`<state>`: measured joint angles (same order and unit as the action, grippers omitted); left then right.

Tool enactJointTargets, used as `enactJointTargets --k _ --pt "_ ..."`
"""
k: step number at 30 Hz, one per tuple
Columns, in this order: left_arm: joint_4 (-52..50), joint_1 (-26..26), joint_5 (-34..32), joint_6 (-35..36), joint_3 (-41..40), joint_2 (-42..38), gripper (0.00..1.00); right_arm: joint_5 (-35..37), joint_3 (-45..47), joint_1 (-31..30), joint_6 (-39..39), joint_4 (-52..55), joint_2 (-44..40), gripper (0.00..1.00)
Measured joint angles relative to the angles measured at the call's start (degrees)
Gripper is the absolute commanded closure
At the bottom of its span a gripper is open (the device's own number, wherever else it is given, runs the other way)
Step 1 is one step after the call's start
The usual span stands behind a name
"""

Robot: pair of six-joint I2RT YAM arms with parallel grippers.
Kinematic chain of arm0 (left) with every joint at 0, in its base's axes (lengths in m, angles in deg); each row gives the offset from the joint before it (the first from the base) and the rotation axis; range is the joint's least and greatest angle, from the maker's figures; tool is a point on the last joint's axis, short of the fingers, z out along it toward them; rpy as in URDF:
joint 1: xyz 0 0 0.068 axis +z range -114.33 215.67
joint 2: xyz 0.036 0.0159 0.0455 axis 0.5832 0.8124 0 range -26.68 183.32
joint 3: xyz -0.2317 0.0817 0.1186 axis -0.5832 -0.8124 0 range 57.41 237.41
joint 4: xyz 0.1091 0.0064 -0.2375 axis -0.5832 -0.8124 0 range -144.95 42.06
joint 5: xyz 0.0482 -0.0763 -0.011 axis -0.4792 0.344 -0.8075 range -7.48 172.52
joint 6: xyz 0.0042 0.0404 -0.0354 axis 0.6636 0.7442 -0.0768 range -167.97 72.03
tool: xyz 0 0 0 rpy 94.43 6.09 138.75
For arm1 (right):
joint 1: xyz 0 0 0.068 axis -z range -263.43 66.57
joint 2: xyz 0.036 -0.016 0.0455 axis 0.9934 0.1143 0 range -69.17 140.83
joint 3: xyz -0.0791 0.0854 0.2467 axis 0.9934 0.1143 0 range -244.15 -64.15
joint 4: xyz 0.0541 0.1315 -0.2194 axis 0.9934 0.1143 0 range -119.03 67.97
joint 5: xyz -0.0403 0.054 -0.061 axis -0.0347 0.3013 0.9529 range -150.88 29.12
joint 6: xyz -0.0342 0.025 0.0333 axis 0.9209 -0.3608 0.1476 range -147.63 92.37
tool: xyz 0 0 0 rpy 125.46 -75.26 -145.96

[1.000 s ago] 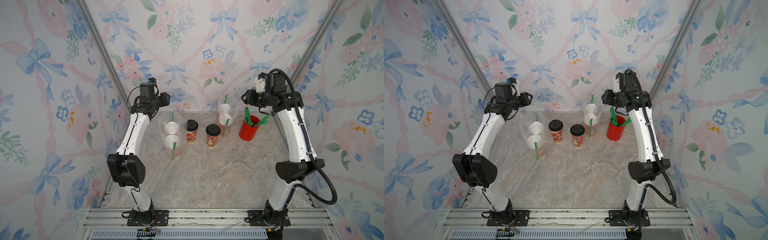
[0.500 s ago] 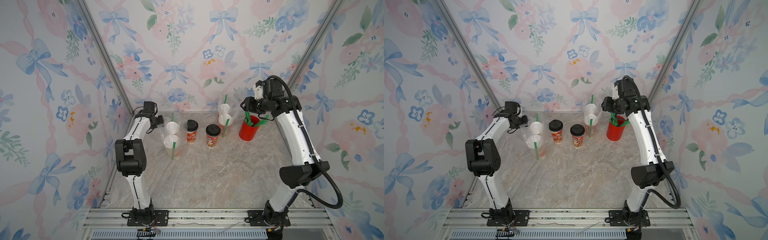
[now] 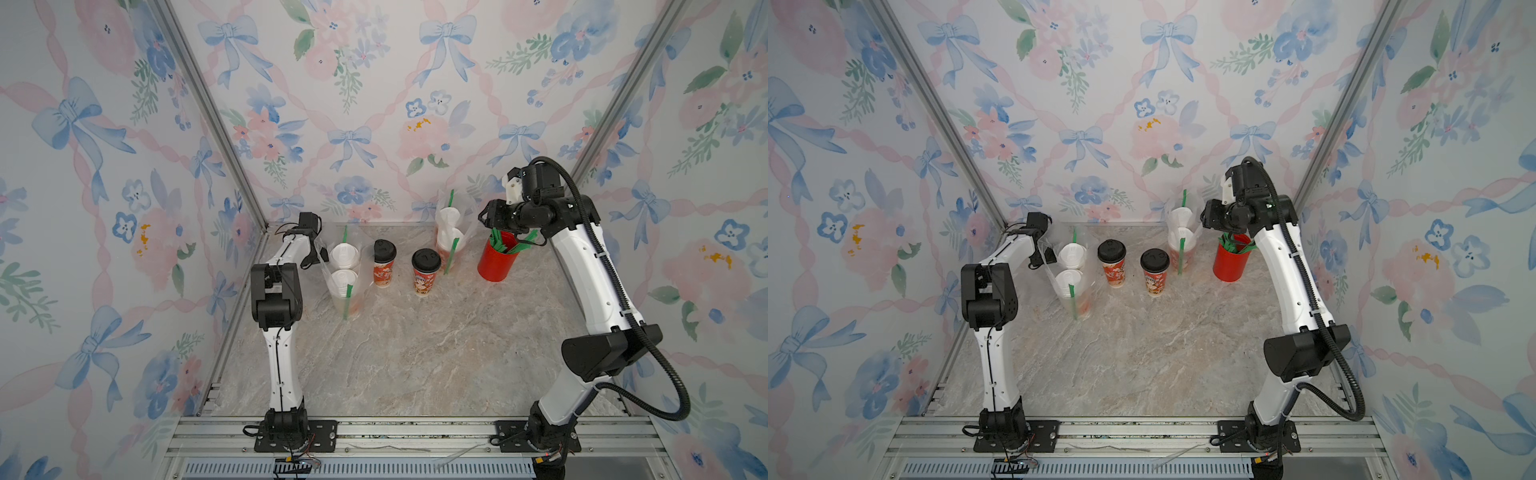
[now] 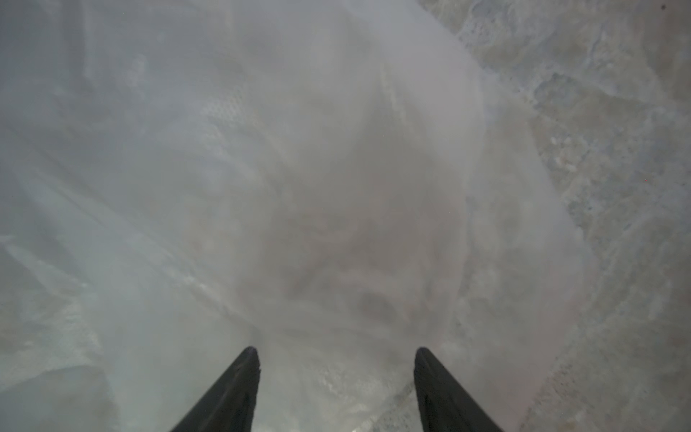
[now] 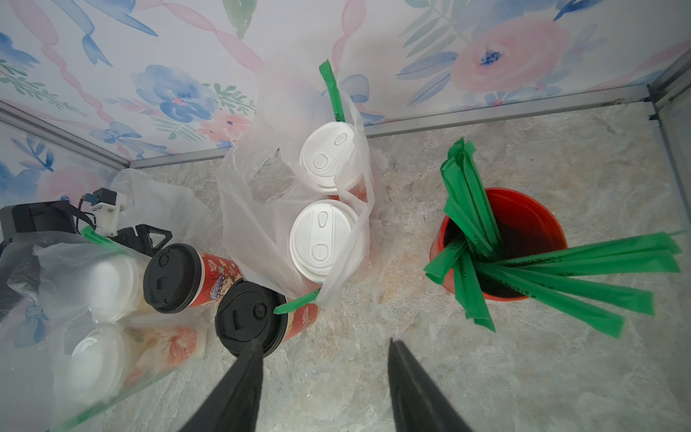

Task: Pack milk tea into plastic carrier bags
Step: Pick up the plastic carrier bag from the corner of the board.

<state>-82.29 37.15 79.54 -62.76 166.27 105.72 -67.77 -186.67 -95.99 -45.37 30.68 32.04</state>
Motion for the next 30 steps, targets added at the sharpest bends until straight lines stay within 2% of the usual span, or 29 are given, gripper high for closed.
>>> enactJointTargets --k 4,6,13,15,18,23,30 --pt "-0.59 -0.31 -1.18 0.02 2.51 2.29 0.37 0.00 0.87 0.00 0.00 0.00 -0.50 0.44" --pt "-1.11 -0.52 -1.57 0.07 2.62 3.17 0.43 0.00 0.94 0.00 0.00 -0.11 -0.55 0.44" --pt "-2.36 -0.85 -2.73 0.11 2.91 3.41 0.82 0.02 1.22 -0.17 -0.02 -0.42 -0.92 0.44" --pt "-2.60 -0.79 -3.21 0.13 2.91 3.41 0.91 0.02 1.55 -0.44 -0.02 -0.57 -1.16 0.44" --pt "-2.67 -0.63 -3.87 -0.26 2.58 3.06 0.99 0.04 1.86 -1.03 -0.02 -0.61 -1.40 0.44" --pt "-3.41 0.48 -4.87 -0.44 -0.37 -1.09 1.00 0.02 1.92 -2.16 -0.02 -0.63 -1.68 0.44" --pt "-3.50 4.55 -5.01 -1.57 -5.01 -13.25 1.00 0.66 3.54 -4.22 0.00 -0.79 -3.76 0.44"
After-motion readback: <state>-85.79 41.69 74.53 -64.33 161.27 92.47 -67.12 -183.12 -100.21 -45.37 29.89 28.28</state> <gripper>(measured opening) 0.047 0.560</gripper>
